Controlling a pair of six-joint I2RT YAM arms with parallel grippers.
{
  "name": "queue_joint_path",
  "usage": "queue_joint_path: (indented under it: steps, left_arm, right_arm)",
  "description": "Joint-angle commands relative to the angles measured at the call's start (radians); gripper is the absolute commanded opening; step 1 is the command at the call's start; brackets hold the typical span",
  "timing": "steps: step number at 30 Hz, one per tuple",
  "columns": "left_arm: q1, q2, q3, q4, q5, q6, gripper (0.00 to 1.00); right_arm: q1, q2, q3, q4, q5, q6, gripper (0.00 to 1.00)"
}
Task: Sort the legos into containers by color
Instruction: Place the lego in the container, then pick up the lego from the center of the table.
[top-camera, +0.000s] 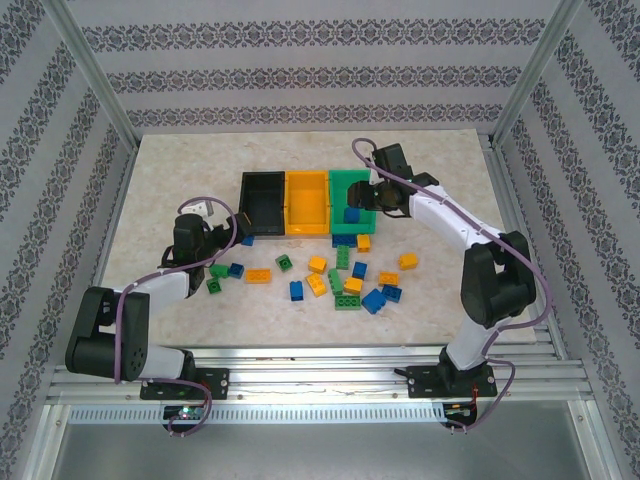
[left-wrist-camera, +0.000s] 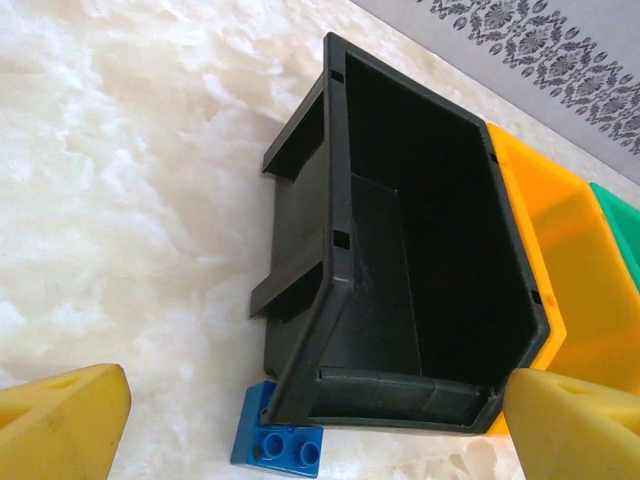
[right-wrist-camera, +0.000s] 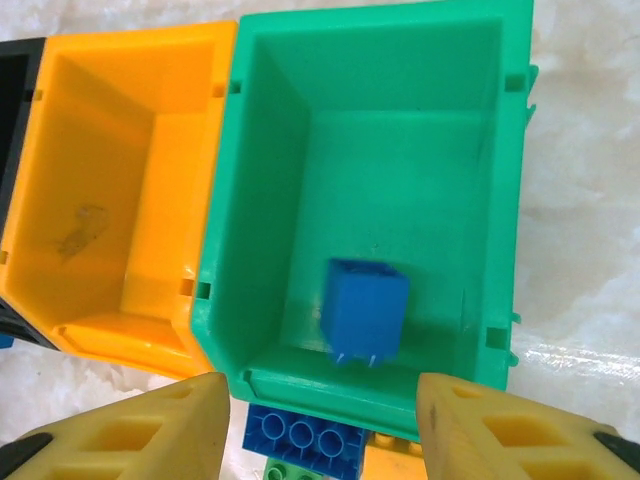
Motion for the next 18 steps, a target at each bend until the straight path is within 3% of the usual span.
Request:
queue_joint_path:
  steps: [1,9,12,18]
  left_arm:
    - [-0.013,0.009,0.004,-0.018,-0.018,0.014,0.97]
    - [-0.015,0.058,0.019,0.009,0.002,0.002,0.97]
    - [-0.016,0.055,0.019,0.008,-0.001,0.004,0.97]
    - [-0.016,0.060,0.016,0.022,0.001,0.000,0.97]
  right_arm:
    - [0.008,-0.024,-0.055,-0.012,0.002,0.006,0.54]
    - [0.033,-0.178,-0.278,-0.052,0.032,-0.011,0.54]
    - [0.051,-0.230,-0.364,-0.033,-0.024,0.020,0.54]
    - [0.163,-0.190,-0.367,-0.011,-0.014,0.048,0.54]
